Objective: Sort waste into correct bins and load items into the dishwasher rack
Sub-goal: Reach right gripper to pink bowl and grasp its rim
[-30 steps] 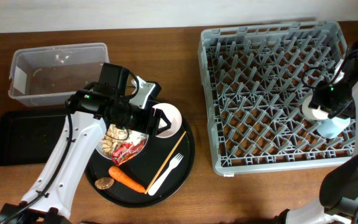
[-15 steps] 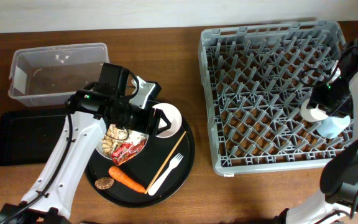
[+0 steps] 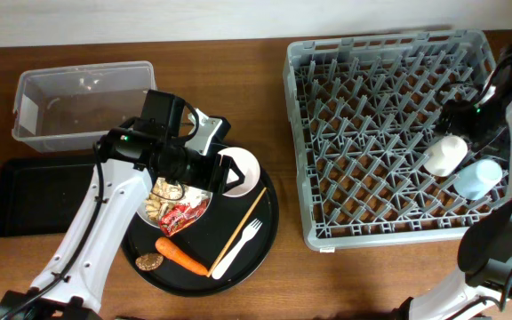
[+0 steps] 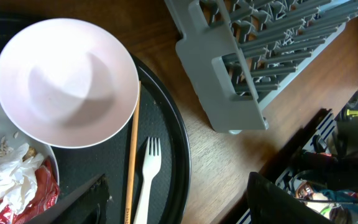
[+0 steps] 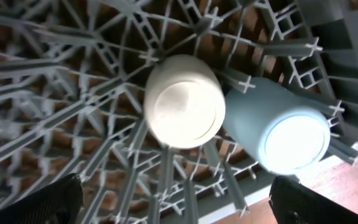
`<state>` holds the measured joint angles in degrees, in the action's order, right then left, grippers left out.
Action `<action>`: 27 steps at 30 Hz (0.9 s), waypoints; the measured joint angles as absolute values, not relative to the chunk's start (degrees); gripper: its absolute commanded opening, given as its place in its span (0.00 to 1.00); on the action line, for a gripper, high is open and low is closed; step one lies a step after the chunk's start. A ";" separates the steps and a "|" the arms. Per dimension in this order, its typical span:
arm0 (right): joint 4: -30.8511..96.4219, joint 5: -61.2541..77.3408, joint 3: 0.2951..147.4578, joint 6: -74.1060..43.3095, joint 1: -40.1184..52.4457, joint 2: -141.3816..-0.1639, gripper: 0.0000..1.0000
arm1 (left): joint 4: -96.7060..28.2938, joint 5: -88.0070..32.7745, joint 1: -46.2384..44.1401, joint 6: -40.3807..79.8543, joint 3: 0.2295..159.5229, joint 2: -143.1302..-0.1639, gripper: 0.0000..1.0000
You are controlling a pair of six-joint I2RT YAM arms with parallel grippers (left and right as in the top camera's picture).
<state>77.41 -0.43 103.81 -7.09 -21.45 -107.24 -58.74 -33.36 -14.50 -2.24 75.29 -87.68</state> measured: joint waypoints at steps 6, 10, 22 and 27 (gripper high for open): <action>87.11 16.88 105.69 0.38 -21.43 -104.38 0.99 | -58.72 -31.81 -14.52 -2.48 75.29 -87.68 0.83; 93.06 25.23 105.69 6.17 -19.73 -104.22 0.99 | -58.39 -25.93 -14.52 -2.48 75.29 -87.68 0.83; 84.40 19.86 105.73 -0.01 16.93 -104.20 0.99 | -61.43 -7.51 -12.38 4.64 75.29 -87.68 0.92; 75.66 12.47 105.75 -8.08 29.17 -104.44 0.95 | -65.04 -5.54 -1.13 7.64 75.29 -87.68 0.95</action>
<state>75.66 12.47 105.75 -8.08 29.17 -104.44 -65.04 -5.54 -1.13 7.64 75.29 -87.68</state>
